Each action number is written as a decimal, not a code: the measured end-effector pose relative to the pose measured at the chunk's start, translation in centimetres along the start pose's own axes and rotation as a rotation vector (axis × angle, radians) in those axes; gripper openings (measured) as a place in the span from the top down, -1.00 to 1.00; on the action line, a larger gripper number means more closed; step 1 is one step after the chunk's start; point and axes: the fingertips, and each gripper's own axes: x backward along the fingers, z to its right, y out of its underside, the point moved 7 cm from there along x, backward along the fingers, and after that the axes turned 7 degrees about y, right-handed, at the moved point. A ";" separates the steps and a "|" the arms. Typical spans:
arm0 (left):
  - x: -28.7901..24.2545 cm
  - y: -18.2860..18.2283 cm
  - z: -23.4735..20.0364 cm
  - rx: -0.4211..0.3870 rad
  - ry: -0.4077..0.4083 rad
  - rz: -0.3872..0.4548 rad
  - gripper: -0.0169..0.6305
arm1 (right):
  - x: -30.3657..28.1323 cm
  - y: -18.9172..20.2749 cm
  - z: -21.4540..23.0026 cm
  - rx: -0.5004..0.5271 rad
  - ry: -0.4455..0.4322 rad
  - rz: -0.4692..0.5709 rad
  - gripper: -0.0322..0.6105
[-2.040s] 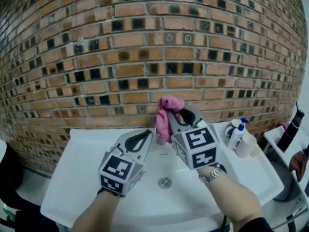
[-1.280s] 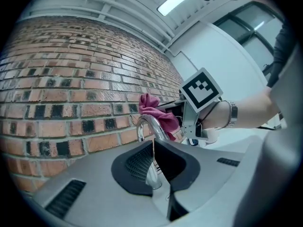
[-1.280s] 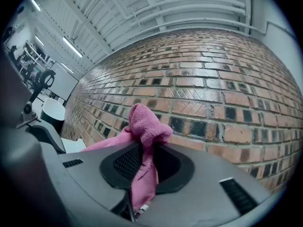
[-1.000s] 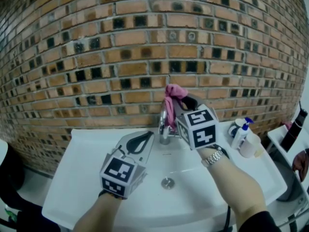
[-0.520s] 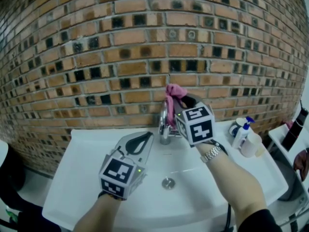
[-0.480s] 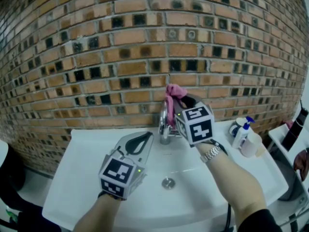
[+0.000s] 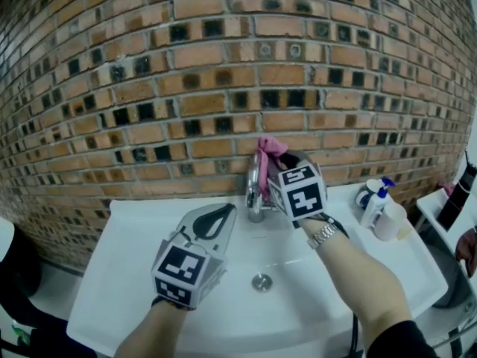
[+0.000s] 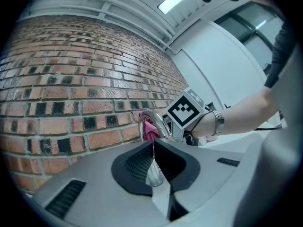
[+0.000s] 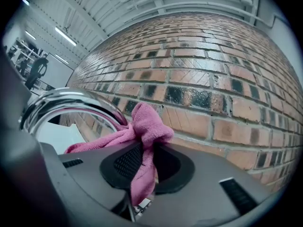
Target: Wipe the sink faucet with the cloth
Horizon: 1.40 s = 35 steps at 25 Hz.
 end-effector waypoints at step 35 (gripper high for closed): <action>-0.3 0.3 0.5 -0.012 0.010 -0.019 0.89 | -0.1 4.4 -1.7 0.110 -0.004 -0.103 0.69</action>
